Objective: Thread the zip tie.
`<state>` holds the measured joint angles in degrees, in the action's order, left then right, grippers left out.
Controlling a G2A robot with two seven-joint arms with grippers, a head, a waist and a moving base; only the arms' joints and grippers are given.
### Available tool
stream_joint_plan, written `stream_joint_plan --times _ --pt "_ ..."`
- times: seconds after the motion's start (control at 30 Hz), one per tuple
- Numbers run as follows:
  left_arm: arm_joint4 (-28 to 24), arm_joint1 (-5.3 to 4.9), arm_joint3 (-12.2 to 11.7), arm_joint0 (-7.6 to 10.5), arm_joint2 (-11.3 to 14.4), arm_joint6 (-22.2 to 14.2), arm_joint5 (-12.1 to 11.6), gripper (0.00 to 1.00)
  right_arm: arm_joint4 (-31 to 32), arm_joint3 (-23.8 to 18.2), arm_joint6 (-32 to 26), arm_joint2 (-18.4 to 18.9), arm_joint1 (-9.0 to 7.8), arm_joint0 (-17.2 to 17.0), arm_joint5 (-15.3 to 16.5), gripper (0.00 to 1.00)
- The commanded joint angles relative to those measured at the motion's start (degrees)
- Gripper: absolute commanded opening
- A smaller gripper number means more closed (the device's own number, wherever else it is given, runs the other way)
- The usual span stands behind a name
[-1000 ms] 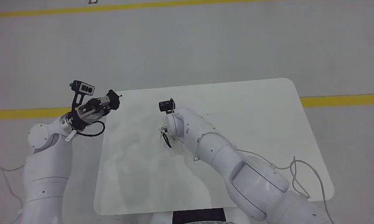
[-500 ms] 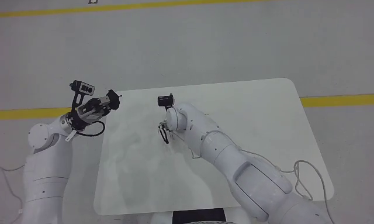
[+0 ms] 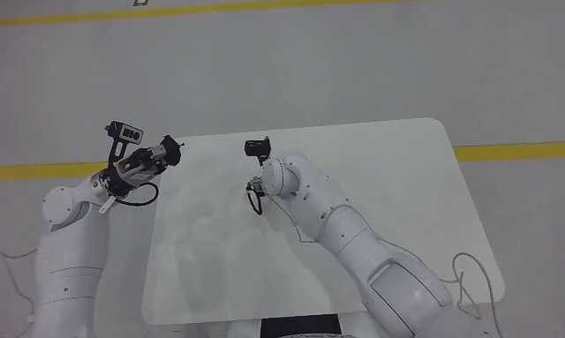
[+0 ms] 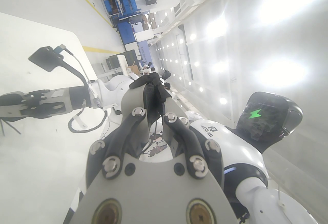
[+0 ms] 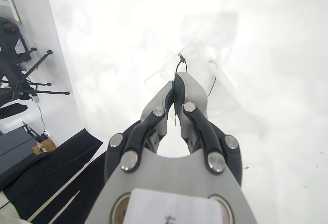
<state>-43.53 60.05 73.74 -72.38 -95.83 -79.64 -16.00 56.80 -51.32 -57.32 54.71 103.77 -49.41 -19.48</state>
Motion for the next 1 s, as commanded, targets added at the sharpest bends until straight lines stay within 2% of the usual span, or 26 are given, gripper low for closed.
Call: stream_joint_plan --times 0.0,0.1,0.47,0.53,0.6,0.67,0.73,0.87,0.97 --pt "0.00 0.00 0.00 0.00 0.00 0.00 0.00 0.00 0.10 -3.03 -1.14 1.03 -0.49 -1.40 0.00 0.00" --pt "0.00 0.00 0.00 0.00 0.00 0.00 0.00 0.00 -1.34 -7.38 -2.81 2.86 -1.24 -3.49 1.16 0.00" --pt "0.00 0.00 0.00 0.00 0.00 0.00 0.00 0.00 -1.34 -7.38 -2.81 2.86 -1.24 -3.49 1.16 0.00" --pt "0.00 0.00 0.00 0.00 0.00 0.00 0.00 0.00 -1.74 -7.82 -1.32 3.13 -1.34 -4.19 1.51 0.00" --pt "0.00 0.00 0.00 0.00 0.00 0.00 0.00 0.00 -5.17 -10.65 0.06 5.28 -1.61 -5.62 1.46 0.00" --pt "0.00 0.00 0.00 0.00 0.00 0.00 0.00 0.00 -5.21 -13.22 0.45 6.50 -2.13 -6.94 1.86 0.00" --pt "0.00 0.00 0.00 0.00 0.00 0.00 0.00 0.00 -7.87 -17.11 0.28 8.68 -2.69 -9.20 2.96 0.00" --pt "0.00 0.00 0.00 0.00 0.00 0.00 0.00 0.00 -12.99 -24.67 0.02 12.11 -3.73 -13.95 6.86 0.00" --pt "0.00 0.00 0.00 0.00 0.00 0.00 0.00 0.00 -17.84 -29.36 1.31 14.08 -4.34 -17.66 11.37 0.00"
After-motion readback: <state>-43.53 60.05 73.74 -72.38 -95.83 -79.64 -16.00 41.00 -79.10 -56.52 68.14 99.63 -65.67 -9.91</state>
